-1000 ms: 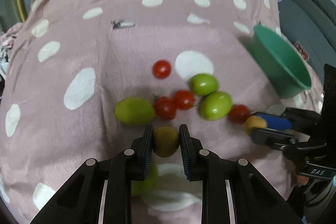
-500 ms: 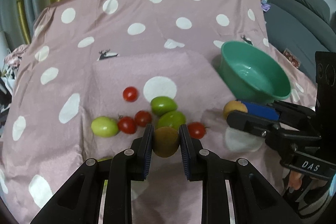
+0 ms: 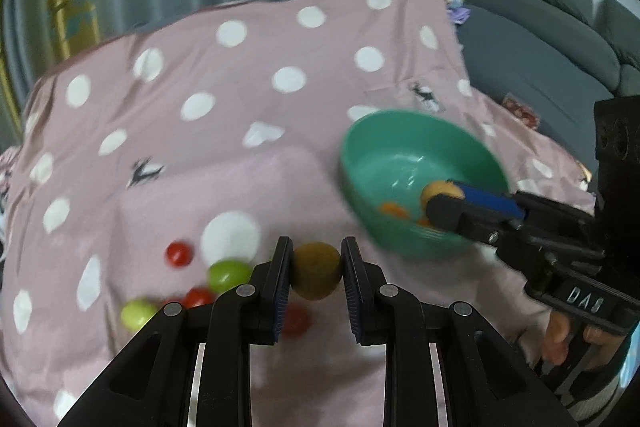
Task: Organize fruits
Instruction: 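Carry both yellow fruits into the green bowl and release them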
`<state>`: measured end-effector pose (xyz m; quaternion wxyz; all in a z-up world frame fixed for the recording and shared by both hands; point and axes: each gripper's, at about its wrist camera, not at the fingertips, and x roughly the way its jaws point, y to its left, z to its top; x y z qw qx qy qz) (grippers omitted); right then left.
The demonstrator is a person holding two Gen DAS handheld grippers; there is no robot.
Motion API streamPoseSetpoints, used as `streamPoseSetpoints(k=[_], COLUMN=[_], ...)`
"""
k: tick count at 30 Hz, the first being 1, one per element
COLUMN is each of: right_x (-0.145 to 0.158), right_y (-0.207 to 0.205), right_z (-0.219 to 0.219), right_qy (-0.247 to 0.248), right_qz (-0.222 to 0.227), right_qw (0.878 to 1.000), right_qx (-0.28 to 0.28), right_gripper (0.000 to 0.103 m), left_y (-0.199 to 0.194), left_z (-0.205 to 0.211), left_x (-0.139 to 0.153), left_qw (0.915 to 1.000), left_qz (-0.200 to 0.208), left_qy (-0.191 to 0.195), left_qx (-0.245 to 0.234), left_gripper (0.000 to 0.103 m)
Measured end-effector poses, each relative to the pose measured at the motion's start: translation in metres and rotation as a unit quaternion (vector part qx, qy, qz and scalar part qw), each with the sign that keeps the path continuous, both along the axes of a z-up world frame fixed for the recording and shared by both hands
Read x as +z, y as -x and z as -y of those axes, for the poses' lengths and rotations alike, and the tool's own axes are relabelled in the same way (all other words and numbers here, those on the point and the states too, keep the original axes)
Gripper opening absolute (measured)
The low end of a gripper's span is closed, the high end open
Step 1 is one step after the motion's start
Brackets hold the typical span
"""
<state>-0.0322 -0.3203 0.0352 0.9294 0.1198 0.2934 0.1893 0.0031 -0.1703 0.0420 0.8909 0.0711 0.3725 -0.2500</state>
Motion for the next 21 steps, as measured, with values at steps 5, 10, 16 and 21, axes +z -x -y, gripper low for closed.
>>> streamPoseSetpoints(k=[5,10,16,21], right_x=[0.005,0.004,-0.002,-0.014], right_y=[-0.004,-0.011,-0.022,-0.028], right_z=[0.022,0.047,0.071,0.077], right_qy=[0.019,0.033,0.056,0.080], right_qz=[0.000,-0.011,-0.028,-0.044], right_qw=[0.999,0.997,0.992,0.987], right_qx=[-0.038,-0.068,-0.112,-0.134], right_gripper=[0.028,0.028,0.028,0.028], left_y=[-0.011,-0.025,-0.038,-0.047], left_z=[0.042,0.075,0.103,0.117], left_x=[0.008,0.003,-0.011,-0.026], left_qw=[0.9993,0.9984,0.9975,0.9962], left_qz=[0.017,0.008,-0.003,-0.020], left_qy=[0.007,0.008,-0.019,-0.047], left_qx=[-0.034,-0.055,-0.069,-0.071], left_gripper=[0.025,0.025,0.025,0.025])
